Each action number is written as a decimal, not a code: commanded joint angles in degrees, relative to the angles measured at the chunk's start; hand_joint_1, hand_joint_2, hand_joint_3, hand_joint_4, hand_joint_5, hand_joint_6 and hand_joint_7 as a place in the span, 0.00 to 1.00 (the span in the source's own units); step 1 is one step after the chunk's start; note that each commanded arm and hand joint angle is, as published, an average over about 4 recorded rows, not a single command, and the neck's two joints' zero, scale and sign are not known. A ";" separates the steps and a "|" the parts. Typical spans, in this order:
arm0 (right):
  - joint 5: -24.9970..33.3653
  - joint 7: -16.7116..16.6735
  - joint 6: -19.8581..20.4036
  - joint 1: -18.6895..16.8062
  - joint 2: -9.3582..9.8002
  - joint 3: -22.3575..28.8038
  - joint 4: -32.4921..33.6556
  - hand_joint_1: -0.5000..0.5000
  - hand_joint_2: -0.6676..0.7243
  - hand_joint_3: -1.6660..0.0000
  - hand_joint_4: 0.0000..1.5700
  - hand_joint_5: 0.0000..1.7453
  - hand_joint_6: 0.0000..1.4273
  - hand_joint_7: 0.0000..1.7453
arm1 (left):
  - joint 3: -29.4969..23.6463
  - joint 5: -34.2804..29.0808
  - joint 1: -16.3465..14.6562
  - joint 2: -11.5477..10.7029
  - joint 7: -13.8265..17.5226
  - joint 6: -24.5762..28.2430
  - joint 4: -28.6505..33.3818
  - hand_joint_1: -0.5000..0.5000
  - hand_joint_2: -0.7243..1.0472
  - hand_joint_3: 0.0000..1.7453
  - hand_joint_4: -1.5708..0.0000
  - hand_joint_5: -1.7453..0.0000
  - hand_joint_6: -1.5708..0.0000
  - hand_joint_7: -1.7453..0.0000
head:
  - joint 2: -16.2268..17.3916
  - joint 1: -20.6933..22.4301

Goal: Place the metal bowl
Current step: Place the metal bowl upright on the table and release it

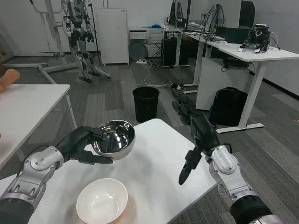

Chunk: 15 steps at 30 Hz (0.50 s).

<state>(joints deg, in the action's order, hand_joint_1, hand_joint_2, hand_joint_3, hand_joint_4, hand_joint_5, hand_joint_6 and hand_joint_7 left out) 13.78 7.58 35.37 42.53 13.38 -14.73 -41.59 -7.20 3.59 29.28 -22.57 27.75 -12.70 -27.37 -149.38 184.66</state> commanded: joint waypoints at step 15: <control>0.89 -0.19 2.16 0.73 -0.20 -0.82 -1.63 0.04 0.95 1.00 0.00 0.00 0.00 0.00 | 0.30 0.54 0.69 1.74 0.02 -2.15 -0.93 0.16 0.91 0.15 0.69 0.12 0.17 0.04 | 1.07 0.12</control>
<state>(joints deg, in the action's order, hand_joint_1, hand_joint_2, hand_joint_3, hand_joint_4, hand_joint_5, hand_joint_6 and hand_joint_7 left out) 14.00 7.54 36.92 42.60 13.11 -15.47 -43.13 -6.41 3.96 29.66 -20.82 27.74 -14.15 -28.72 -148.28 184.84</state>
